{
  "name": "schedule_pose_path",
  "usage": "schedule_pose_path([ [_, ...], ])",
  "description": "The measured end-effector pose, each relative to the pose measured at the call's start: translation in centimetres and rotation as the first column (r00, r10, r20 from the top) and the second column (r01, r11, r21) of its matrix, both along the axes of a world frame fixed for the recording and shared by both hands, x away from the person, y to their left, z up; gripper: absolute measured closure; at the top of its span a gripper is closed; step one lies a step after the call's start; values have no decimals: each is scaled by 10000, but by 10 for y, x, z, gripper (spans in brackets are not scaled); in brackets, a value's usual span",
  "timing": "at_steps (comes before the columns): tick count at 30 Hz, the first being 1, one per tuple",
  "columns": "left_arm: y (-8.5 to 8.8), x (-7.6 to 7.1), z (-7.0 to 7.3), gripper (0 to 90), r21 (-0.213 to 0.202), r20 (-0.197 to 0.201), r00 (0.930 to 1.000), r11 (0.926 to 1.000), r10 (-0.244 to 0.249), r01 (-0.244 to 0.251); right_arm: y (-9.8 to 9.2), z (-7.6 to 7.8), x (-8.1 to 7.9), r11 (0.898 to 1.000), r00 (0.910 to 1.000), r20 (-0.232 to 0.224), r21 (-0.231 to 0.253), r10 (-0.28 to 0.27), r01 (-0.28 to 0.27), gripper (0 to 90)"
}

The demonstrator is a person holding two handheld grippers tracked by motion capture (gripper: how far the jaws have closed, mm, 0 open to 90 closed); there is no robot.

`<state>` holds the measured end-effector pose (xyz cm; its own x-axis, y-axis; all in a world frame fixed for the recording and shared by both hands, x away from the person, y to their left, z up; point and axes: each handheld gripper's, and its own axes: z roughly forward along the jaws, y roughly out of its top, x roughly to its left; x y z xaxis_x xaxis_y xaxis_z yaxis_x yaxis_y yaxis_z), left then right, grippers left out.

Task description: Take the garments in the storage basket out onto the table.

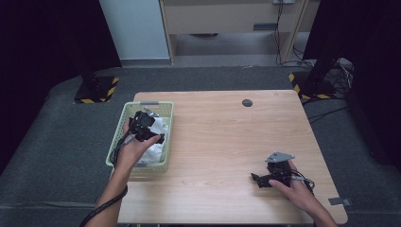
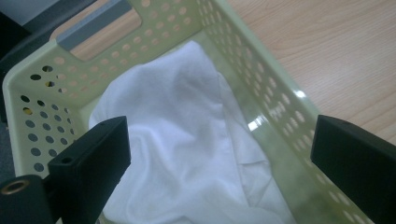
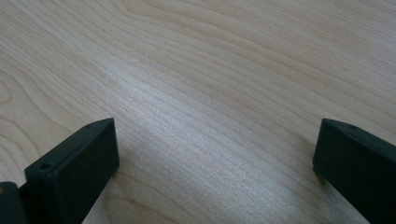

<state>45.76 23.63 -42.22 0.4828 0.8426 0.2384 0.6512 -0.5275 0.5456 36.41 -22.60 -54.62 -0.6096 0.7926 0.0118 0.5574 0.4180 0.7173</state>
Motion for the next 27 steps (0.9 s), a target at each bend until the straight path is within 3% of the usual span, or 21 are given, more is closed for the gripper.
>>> schedule_pose_path([
  [5, 9, 10, -11, 44, 231, -301, 9995, 9997, 20, -13, 0, 0, 0, 10000, 10000, 2, 4, 16, -16, 4],
  [8, 15, 16, -17, 46, 186, -358, 9993, 9997, 146, -140, 0, 0, 0, 10000, 10000, -5, 8, 22, -22, 4],
  [15, 29, 33, -37, 42, 270, -961, 9948, 9992, 330, -305, 0, 0, 0, 10000, 10000, -2, 3, 20, -20, 4],
  [17, 33, 38, -41, 40, 84, -1108, 9928, 9990, 446, -440, 0, 0, 0, 10000, 10000, 10, -9, 47, -47, 4],
  [19, 35, 42, -43, 43, 15, -1175, 9926, 9995, 322, -323, 0, 0, -1, 10000, 10000, -3, -7, 51, -51, 4],
  [22, 38, 47, -49, 48, 295, -1261, 9918, 9994, 221, -185, 0, 0, -2, 10000, 10000, -5, -1, 75, -75, 4],
  [27, 45, 55, -57, 36, -79, -1484, 9883, 9993, 361, -377, -1, 0, -2, 9999, 9999, 1, -4, 136, -136, 4],
])
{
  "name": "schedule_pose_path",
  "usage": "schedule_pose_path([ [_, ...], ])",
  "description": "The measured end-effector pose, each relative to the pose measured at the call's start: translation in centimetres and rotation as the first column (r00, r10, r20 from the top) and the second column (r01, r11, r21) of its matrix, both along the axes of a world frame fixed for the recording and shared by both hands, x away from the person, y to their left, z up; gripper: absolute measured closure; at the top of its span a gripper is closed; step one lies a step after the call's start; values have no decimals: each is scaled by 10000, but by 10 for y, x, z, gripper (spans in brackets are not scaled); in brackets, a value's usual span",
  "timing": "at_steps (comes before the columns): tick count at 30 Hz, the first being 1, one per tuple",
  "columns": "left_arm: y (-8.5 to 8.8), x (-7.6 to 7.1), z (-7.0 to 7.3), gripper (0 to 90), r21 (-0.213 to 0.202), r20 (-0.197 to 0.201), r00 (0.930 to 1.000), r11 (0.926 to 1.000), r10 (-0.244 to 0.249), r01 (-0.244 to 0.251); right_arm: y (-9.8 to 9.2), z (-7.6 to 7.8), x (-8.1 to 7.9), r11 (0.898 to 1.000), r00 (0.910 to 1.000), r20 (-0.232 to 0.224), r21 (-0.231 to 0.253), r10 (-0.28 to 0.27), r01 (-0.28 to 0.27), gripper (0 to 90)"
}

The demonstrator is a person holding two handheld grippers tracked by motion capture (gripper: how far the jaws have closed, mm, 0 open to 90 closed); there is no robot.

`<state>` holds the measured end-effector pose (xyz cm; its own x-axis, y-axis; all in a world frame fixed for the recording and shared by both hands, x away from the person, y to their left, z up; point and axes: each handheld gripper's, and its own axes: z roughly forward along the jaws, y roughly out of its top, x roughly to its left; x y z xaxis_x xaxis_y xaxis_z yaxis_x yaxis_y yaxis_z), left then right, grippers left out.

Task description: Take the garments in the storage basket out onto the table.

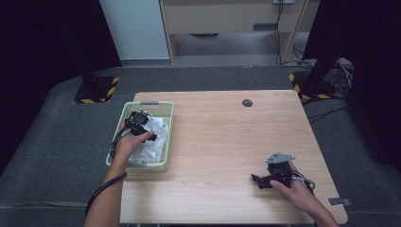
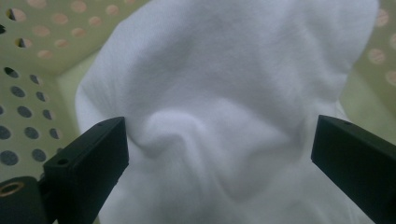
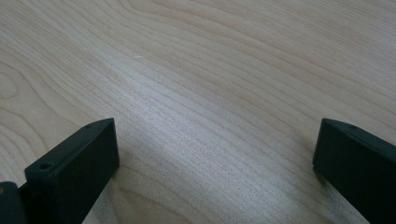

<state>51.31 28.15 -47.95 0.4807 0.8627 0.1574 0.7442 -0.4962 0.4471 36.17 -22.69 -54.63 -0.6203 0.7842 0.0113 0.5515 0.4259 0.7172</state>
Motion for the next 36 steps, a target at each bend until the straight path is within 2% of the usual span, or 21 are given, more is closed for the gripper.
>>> schedule_pose_path([
  [2, 1, 2, -3, 35, -235, -161, 9999, 9997, 19, -23, 0, 0, -1, 10000, 10000, 6, -3, 9, -9, 4],
  [4, 2, 4, -6, 29, -703, -538, 9985, 9975, -27, -11, -1, 0, -2, 10000, 10000, 5, -4, 35, -35, 4],
  [9, -3, 5, -11, 6, -1247, -1108, 9913, 9905, -711, 572, -1, 0, -3, 9999, 9999, 11, -10, 130, -130, 4],
  [10, -5, 5, -13, 0, -1295, -1255, 9881, 9889, -890, 727, -1, 0, -3, 9999, 9999, 7, -7, 130, -130, 4],
  [15, -12, 4, -24, 0, -1111, -1490, 9793, 9864, -1371, 1212, -1, 0, -3, 9999, 9999, -13, 6, 126, -126, 4],
  [18, -14, 3, -28, 0, -852, -1390, 9789, 9867, -1495, 1386, -1, 0, -3, 9999, 9999, -13, 7, 133, -133, 4],
  [34, -10, 0, -32, 1, -890, -962, 9838, 9857, -1512, 1428, -1, 0, -4, 9999, 9999, -7, 0, 168, -168, 4],
  [35, -10, 0, -31, 16, -852, -935, 9831, 9851, -1574, 1496, -1, 0, -4, 9999, 9999, -5, -2, 169, -169, 4],
  [36, -7, -1, -28, 67, -843, -834, 9837, 9848, -1591, 1521, -1, 0, -4, 9999, 9999, -7, 0, 164, -164, 4],
])
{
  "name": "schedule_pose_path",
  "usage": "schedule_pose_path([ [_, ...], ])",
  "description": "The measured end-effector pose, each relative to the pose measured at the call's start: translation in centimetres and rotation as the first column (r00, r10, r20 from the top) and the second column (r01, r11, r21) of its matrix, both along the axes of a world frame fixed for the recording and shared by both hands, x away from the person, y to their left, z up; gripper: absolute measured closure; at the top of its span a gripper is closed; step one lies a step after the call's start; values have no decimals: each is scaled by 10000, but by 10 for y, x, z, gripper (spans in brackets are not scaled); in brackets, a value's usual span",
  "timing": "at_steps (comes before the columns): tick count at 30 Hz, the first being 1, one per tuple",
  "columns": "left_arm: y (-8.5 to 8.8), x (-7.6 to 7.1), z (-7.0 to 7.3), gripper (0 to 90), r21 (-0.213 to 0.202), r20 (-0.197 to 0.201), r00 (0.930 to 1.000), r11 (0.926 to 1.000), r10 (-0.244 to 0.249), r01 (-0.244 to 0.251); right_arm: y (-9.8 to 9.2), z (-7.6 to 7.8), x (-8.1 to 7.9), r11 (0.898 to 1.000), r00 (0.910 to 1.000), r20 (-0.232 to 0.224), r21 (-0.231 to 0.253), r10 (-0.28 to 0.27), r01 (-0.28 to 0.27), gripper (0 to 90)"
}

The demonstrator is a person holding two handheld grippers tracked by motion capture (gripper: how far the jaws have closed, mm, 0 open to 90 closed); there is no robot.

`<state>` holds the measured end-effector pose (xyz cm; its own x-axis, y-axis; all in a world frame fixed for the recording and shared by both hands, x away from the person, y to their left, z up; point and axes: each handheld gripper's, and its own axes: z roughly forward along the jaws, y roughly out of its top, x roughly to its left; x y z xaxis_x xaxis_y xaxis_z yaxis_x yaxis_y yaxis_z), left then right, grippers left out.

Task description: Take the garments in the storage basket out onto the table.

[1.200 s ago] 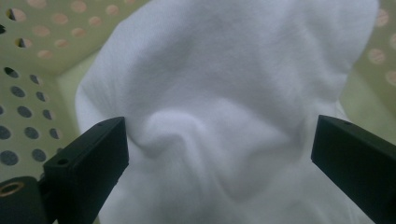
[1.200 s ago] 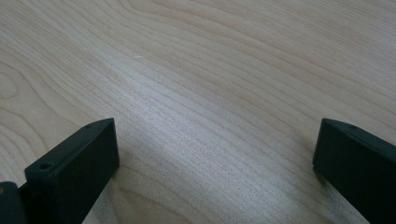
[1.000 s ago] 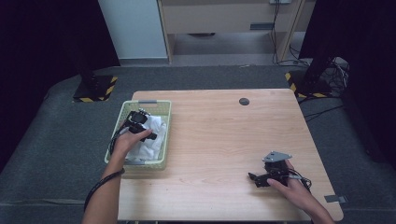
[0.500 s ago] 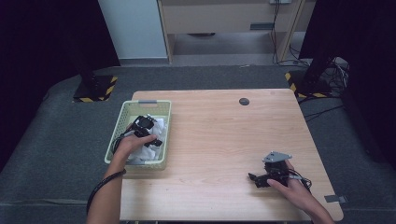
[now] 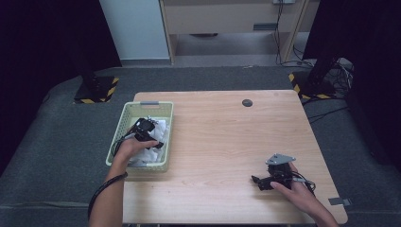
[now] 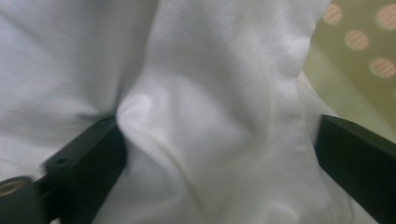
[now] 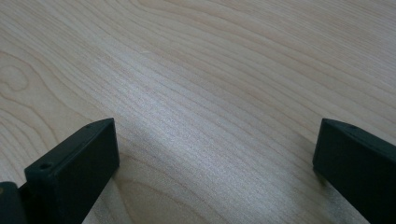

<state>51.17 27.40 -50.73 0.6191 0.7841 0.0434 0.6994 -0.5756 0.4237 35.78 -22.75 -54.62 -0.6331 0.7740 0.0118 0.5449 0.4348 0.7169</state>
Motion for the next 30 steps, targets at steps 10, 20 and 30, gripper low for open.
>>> schedule_pose_path([
  [10, -12, -7, 12, 592, 1269, 460, 9983, 9911, 357, -413, 0, 0, -1, 10000, 10000, 1, 4, -33, 33, 4],
  [20, -2, -29, 45, 660, 500, 1879, 9787, 9943, 832, -941, 0, 0, -1, 10000, 10000, -4, -2, -33, 33, 4],
  [30, 15, -49, 87, 661, -113, 3060, 9472, 9952, 960, -972, 2, 0, 0, 10000, 9999, 29, -11, -99, 99, 4],
])
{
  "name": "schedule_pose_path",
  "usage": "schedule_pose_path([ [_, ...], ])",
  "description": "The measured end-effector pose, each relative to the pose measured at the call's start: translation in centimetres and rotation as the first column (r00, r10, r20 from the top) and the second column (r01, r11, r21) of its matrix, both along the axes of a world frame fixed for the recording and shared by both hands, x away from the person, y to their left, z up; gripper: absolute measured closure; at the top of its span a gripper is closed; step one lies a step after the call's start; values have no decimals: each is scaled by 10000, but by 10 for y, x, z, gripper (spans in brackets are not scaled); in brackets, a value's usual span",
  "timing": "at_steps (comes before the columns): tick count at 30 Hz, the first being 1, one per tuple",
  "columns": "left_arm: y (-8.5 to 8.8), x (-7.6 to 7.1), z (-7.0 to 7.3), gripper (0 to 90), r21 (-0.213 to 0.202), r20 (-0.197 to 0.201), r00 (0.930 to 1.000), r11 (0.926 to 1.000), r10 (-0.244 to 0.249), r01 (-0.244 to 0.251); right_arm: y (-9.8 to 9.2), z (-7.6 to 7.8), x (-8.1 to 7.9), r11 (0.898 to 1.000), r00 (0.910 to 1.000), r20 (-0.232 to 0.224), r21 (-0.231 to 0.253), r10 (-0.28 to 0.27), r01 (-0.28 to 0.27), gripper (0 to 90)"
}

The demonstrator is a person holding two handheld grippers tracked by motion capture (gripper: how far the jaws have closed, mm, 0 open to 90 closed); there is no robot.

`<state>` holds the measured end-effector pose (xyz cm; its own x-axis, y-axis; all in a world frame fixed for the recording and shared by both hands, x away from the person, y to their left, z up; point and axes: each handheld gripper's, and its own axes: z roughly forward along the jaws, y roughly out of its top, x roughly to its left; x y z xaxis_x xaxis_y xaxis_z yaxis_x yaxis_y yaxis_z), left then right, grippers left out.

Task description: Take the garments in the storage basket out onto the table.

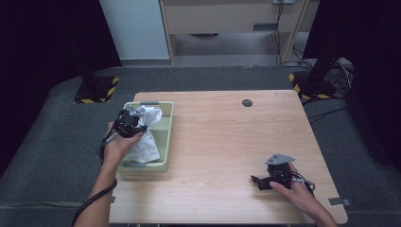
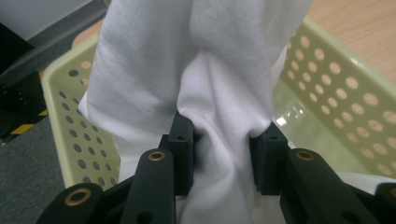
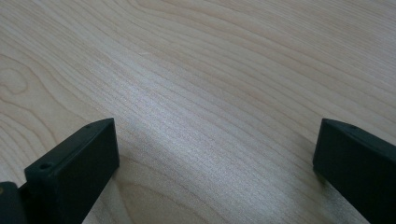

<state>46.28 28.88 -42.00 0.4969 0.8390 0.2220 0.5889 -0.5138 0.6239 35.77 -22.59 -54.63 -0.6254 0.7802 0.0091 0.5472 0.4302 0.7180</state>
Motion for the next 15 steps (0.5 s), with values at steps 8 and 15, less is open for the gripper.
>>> schedule_pose_path([
  [8, -8, 2, 9, 661, 192, 295, 9995, 9997, -149, 144, 1, 0, -1, 10000, 10000, -22, 9, -61, 61, 4],
  [15, -20, -1, 15, 661, 156, 508, 9977, 9989, -440, 433, 1, 0, -1, 10000, 10000, -15, 13, -30, 30, 4],
])
